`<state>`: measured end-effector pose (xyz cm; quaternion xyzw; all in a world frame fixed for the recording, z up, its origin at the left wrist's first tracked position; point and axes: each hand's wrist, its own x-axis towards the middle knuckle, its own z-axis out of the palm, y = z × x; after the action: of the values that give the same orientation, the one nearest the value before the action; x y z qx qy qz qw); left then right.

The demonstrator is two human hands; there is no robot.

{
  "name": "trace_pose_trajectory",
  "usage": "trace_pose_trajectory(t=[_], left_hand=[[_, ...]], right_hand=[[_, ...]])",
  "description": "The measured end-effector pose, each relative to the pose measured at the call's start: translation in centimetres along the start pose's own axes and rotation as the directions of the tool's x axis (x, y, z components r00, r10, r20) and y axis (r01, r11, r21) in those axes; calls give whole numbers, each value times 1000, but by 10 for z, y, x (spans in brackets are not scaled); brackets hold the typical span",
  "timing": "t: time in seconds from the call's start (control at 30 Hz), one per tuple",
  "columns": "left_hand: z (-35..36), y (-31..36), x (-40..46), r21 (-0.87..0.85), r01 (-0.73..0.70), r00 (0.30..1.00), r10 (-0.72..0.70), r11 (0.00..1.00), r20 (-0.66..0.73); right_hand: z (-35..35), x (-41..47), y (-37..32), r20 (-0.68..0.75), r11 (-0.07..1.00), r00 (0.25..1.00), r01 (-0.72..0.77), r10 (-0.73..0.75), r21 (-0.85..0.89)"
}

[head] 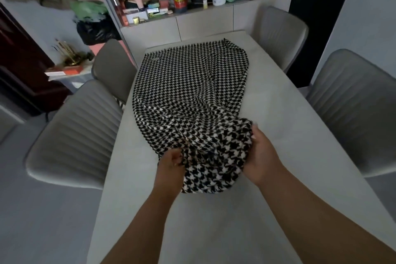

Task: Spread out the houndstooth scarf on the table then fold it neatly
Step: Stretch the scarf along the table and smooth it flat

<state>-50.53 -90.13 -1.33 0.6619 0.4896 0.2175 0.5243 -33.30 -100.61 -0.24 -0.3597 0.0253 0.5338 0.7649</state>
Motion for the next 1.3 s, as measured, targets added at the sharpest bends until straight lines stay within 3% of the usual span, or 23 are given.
trace_pose_trajectory(t=[0.1, 0.17, 0.23, 0.33, 0.43, 0.57, 0.63, 0.7, 0.77, 0.83, 0.9, 0.97, 1.03, 1.13, 1.2, 1.27, 1.3], left_hand=[[-10, -49, -4, 227, 18, 987, -53, 974, 150], [-14, -80, -3, 509, -146, 967, 13, 848, 255], [-15, -108, 6, 673, -295, 949, 127, 679, 288], [-17, -100, 8, 708, -323, 946, 219, 628, 237], [-28, -70, 0, 704, -313, 950, 215, 637, 227], [-39, -6, -21, 504, -265, 959, 277, 822, 53], [-38, 23, -31, 273, -205, 970, 232, 940, -71], [-35, 43, -43, 7, -130, 991, 130, 991, -15], [-30, 44, -56, -145, -17, 990, 36, 989, 134], [-29, 28, -60, -297, 130, 979, -75, 946, 189], [-30, 0, -60, -469, 310, 950, -255, 827, 179], [-33, -29, -61, -589, 396, 910, -384, 705, 153], [-30, -56, -64, -568, 376, 916, -387, 732, 107], [-23, -84, -66, -229, 261, 964, -266, 938, 7], [-16, -86, -66, -159, 299, 954, -296, 941, 43], [-10, -84, -66, -235, 380, 923, -351, 895, 157], [-7, -81, -66, -266, 410, 909, -365, 873, 202]], right_hand=[[-27, -7, 14, -107, 999, 993, -42, 44, 13], [-41, -13, 29, -223, 995, 971, -96, 85, -40], [-45, -21, 40, -339, 983, 934, -155, 114, -98], [-37, -22, 39, -412, 985, 909, -122, 62, -121], [-7, -20, 17, -312, 991, 949, -2, -40, -134], [27, -33, 4, -212, 983, 972, 68, -104, -173], [30, -40, 18, -316, 973, 941, 47, -119, -226], [23, -47, 41, -448, 968, 883, 30, -143, -249], [16, -56, 58, -517, 974, 848, -2, -118, -225], [8, -64, 68, -535, 979, 840, -28, -86, -202], [5, -72, 73, -537, 979, 841, -47, -68, -197], [1, -76, 77, -545, 981, 837, -63, -49, -186], [-1, -80, 86, -556, 965, 830, -105, -49, -241], [2, -82, 107, -519, 892, 848, -147, -109, -428], [2, -85, 123, -438, 753, 881, -162, -181, -638], [-1, -87, 136, -338, 575, 917, -163, -211, -802], [-4, -86, 141, -313, 539, 933, -173, -179, -824]])
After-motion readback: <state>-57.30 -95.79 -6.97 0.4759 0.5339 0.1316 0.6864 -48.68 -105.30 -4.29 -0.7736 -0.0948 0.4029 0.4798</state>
